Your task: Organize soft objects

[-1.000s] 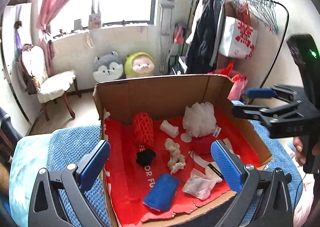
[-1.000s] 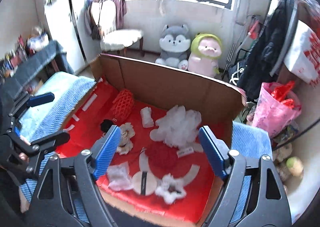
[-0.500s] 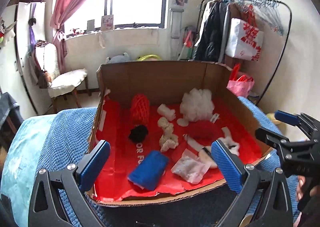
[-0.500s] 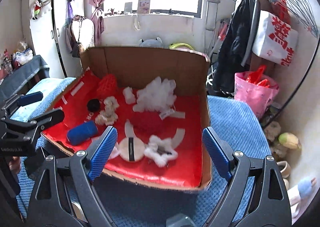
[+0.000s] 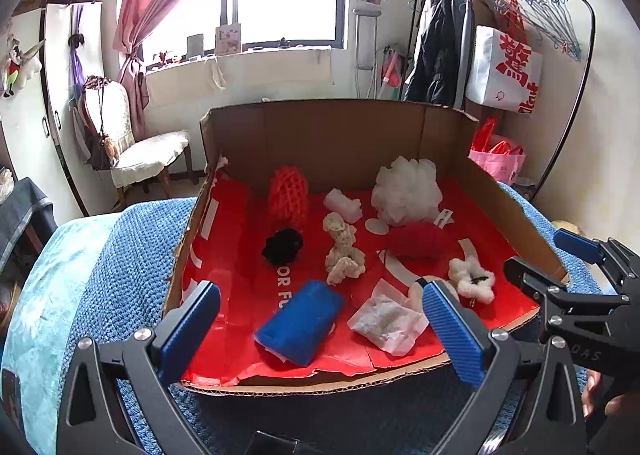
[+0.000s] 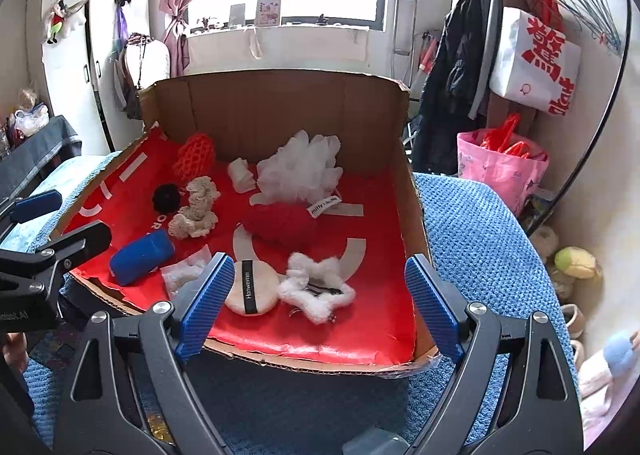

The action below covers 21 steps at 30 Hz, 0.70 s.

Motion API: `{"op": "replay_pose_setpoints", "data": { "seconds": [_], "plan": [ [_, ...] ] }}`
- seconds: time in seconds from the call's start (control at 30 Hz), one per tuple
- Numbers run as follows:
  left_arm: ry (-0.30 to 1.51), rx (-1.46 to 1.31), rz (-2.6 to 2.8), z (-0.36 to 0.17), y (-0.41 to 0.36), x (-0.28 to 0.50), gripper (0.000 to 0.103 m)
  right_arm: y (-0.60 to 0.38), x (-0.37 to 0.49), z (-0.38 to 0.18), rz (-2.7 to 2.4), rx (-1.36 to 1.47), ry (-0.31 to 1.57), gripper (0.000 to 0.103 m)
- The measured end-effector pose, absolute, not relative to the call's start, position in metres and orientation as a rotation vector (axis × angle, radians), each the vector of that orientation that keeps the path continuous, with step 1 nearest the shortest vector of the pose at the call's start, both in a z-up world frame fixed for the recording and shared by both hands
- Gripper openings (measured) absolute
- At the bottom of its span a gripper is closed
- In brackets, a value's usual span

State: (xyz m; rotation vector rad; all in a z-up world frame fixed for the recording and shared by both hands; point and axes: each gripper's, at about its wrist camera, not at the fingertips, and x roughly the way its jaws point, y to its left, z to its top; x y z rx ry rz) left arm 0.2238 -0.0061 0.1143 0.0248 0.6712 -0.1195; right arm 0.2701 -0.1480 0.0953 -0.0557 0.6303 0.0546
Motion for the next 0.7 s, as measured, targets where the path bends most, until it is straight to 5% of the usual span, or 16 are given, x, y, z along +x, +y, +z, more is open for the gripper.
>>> {"op": "replay_pose_setpoints", "data": {
  "seconds": [0.7],
  "plan": [
    [0.711, 0.015, -0.110, 0.103, -0.006, 0.229, 0.103, -0.152, 0.274, 0.085, 0.048, -0.045, 0.648, 0.088]
  ]
}}
